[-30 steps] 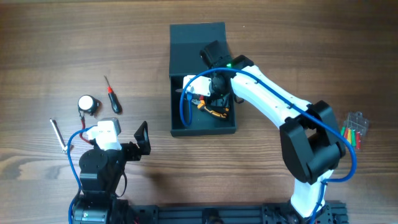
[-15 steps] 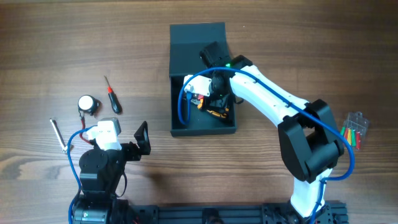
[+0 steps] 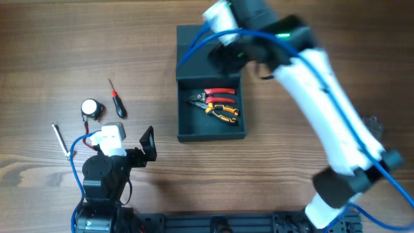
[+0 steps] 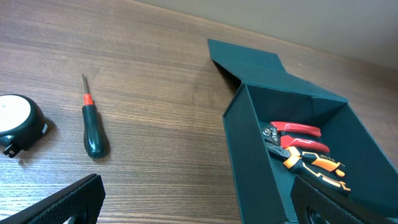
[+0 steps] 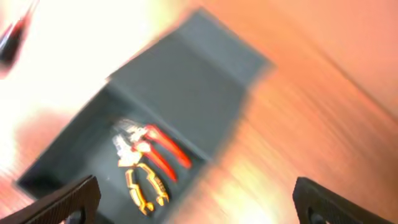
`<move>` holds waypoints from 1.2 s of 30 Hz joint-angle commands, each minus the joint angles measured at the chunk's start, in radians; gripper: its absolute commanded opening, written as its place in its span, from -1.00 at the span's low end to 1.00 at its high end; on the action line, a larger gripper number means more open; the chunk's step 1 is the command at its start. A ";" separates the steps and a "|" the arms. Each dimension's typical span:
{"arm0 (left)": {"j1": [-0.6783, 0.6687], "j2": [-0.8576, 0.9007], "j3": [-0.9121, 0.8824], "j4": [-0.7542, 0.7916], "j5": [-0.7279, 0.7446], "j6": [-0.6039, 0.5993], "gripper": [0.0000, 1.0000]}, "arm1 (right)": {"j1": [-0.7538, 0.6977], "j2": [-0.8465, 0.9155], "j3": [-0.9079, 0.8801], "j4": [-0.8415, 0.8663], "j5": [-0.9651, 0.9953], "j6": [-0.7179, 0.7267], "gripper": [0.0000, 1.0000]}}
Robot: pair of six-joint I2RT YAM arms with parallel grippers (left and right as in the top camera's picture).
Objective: Pack container
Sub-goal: 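Move the right gripper over the clear screwdriver case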
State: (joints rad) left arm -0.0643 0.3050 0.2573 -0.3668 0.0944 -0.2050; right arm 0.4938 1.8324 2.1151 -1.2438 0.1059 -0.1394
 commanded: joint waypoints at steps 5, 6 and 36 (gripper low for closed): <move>0.005 0.002 0.021 0.002 -0.006 -0.013 0.99 | -0.421 -0.121 0.034 -0.259 0.185 0.594 0.99; 0.005 0.002 0.021 0.002 -0.006 -0.013 0.99 | -0.479 -0.122 0.034 -0.281 0.176 0.595 1.00; 0.005 0.002 0.021 0.002 -0.006 -0.013 0.99 | -1.054 -0.121 -0.805 0.239 0.027 0.243 1.00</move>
State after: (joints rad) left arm -0.0643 0.3050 0.2573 -0.3668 0.0944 -0.2047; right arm -0.5571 1.7164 1.3323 -1.0340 0.1490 0.1738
